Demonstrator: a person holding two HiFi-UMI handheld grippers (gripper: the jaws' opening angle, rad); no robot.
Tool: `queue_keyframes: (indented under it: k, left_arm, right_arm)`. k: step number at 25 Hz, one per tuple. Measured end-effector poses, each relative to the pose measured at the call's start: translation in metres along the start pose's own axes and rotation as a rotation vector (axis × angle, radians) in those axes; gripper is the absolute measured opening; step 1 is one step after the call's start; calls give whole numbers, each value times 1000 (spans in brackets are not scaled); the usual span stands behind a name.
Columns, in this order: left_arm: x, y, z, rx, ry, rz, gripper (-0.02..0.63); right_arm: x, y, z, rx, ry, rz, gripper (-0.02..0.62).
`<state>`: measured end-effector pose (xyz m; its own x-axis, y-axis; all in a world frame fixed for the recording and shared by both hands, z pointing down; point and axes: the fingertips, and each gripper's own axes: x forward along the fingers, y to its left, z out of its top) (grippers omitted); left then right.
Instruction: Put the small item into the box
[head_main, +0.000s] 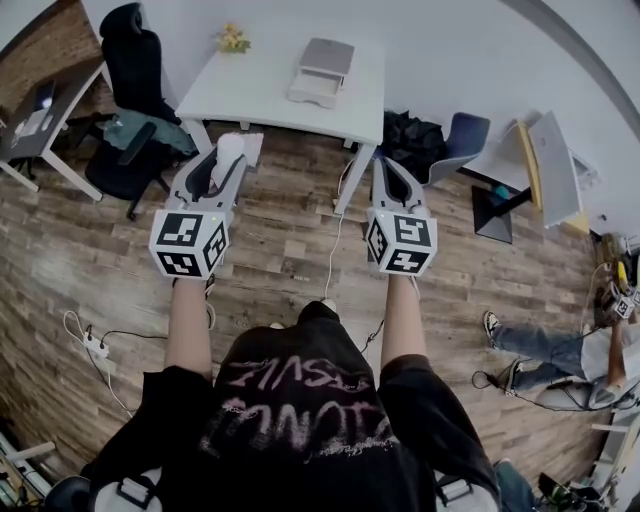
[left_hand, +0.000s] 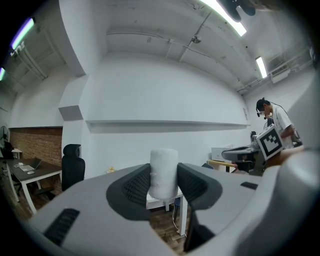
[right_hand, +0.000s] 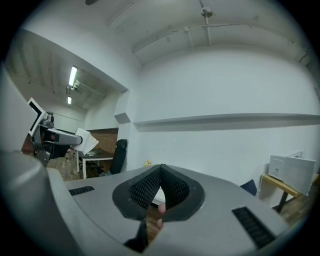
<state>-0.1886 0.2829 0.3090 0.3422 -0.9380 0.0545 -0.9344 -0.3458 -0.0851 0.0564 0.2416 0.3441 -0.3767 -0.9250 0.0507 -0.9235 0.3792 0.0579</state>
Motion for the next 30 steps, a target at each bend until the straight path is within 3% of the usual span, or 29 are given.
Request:
queue_keyframes:
  k: [12,30]
  left_arm:
    - [54,11,-13,6,36,-7,169]
    - [225,46,-22,4,84,15,169]
  right_arm:
    - [51,-23,-19,19,31,9,11]
    - [203,-120,-21,42,26,6,11]
